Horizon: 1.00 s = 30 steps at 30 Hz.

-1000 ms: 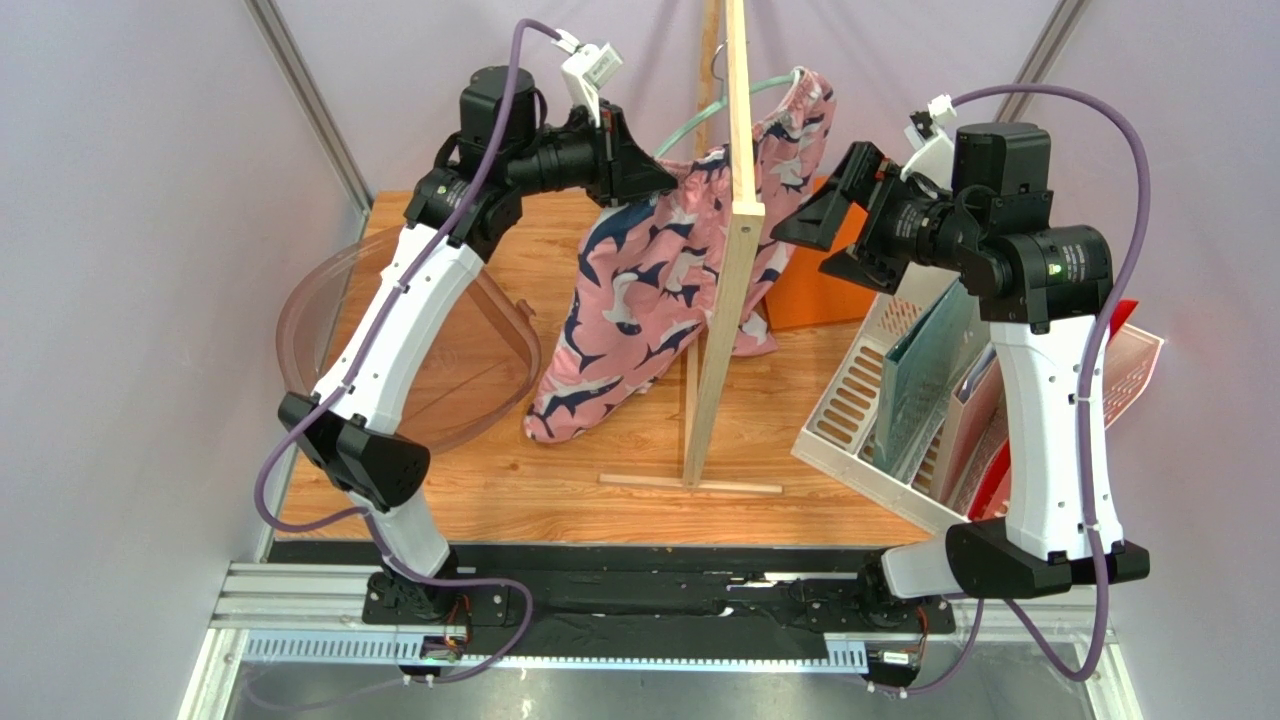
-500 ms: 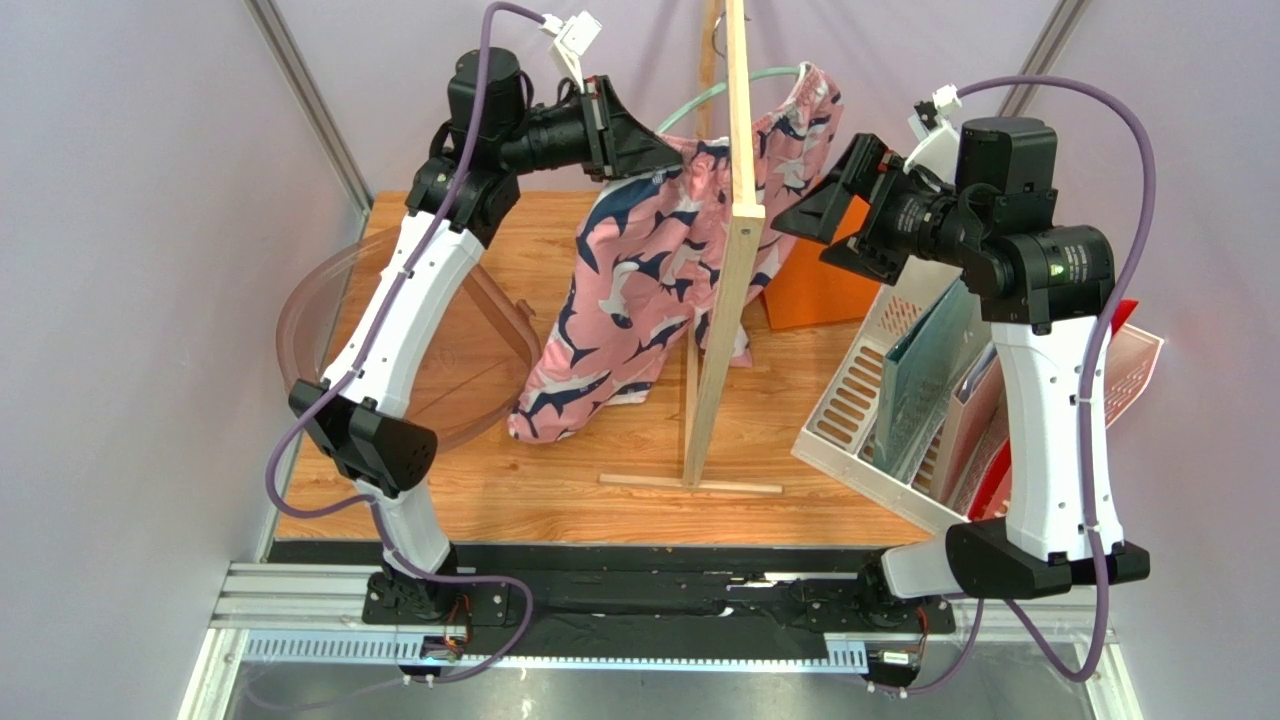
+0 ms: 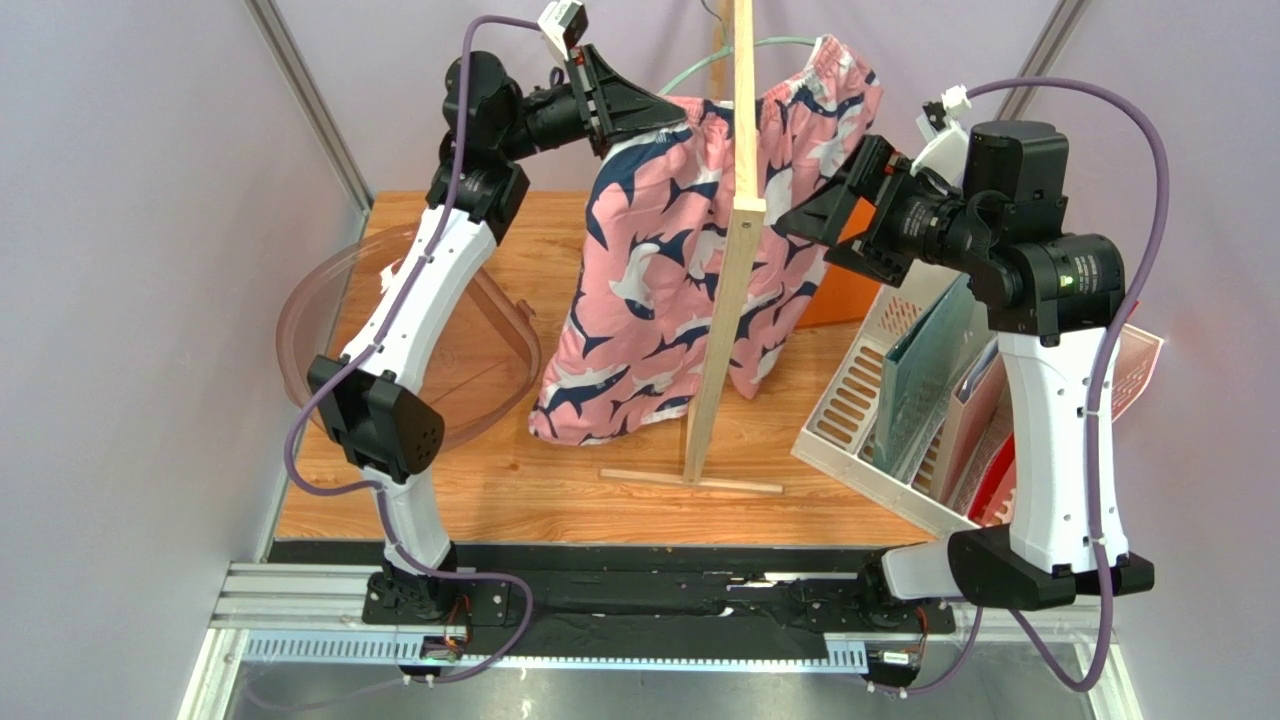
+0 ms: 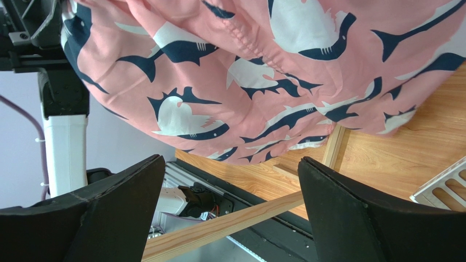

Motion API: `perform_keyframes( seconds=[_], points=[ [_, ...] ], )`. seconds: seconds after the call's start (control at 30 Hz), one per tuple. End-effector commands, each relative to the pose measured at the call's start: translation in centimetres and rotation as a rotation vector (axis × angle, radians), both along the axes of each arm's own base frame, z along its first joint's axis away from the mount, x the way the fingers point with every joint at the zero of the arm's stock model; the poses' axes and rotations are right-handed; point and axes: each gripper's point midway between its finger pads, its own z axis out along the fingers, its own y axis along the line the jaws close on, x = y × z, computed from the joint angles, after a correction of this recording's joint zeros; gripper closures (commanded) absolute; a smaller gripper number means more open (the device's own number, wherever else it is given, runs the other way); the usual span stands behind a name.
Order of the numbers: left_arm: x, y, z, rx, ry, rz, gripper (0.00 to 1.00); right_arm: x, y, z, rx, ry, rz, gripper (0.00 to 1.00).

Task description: Remove the shorts from the hanger

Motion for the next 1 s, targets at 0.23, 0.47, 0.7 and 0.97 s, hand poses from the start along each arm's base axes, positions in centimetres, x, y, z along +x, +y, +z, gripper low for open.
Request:
perform_keyframes(
  seconds=[0.23, 0.47, 0.7, 0.97],
  points=[
    [0.2, 3.8, 4.4, -0.245, 0.061, -0.030, 1.00, -0.4, -0.1, 1.2, 0.008, -0.061, -0.007, 0.01],
    [0.4, 6.9, 2.5, -0.153, 0.019, 0.074, 1.00, 0.1, -0.7, -0.3, -0.032, -0.047, -0.034, 0.01],
    [-0.7, 8.1, -6.2, 0.132, 0.099, 0.163, 1.00, 1.3, -0.1, -2.2, -0.057, -0.162, 0.026, 0.02],
    [-5.8, 7.0, -12.0, 0.316, 0.087, 0.039, 1.00, 3.6, 4.2, -3.0, -0.122, -0.325, 0.183, 0.13]
  ],
)
